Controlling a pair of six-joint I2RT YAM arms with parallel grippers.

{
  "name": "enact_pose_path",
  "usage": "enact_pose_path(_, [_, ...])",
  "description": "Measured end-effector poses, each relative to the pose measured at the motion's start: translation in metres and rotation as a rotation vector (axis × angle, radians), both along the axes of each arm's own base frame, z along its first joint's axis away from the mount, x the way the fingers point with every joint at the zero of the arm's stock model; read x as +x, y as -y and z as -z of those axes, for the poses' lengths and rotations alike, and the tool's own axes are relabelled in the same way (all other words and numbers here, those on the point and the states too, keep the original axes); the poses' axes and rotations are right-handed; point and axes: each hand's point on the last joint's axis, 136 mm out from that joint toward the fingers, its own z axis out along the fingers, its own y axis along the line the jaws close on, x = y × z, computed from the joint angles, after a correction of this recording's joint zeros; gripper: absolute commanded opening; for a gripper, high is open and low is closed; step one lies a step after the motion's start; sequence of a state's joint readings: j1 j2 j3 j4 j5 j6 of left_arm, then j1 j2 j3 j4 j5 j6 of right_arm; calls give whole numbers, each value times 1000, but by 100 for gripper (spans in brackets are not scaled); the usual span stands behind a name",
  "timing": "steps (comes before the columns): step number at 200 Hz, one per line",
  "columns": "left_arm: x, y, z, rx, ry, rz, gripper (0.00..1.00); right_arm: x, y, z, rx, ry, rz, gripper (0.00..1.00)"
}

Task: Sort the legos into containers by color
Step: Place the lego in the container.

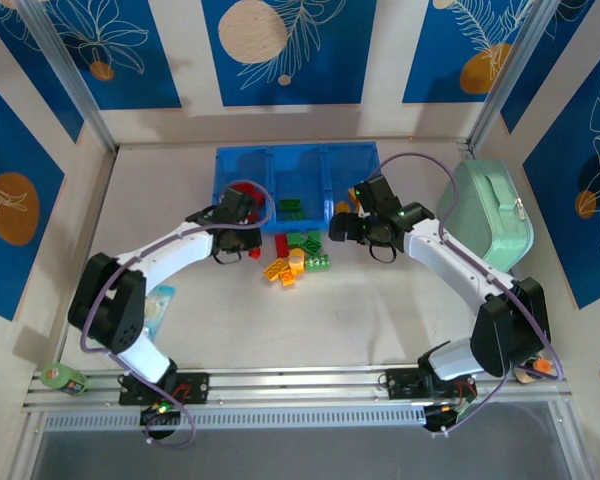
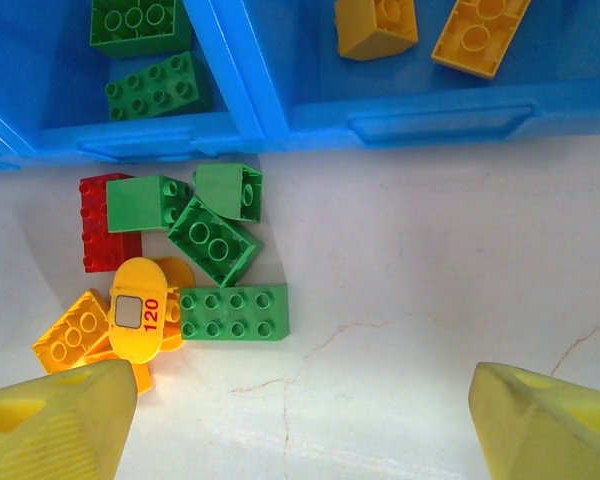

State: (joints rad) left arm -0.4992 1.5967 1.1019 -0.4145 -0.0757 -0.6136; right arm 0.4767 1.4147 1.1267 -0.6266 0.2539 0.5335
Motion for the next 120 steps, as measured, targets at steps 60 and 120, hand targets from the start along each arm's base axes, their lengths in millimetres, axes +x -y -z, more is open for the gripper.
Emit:
enact_pose_path(60, [62,-41,-67,4,132,-95,18,-9,4,1,11,1,13,87])
enact_pose_path(120, [131,-42,-78,55,175,-88,74,-21,10,-1,22,12,20,87])
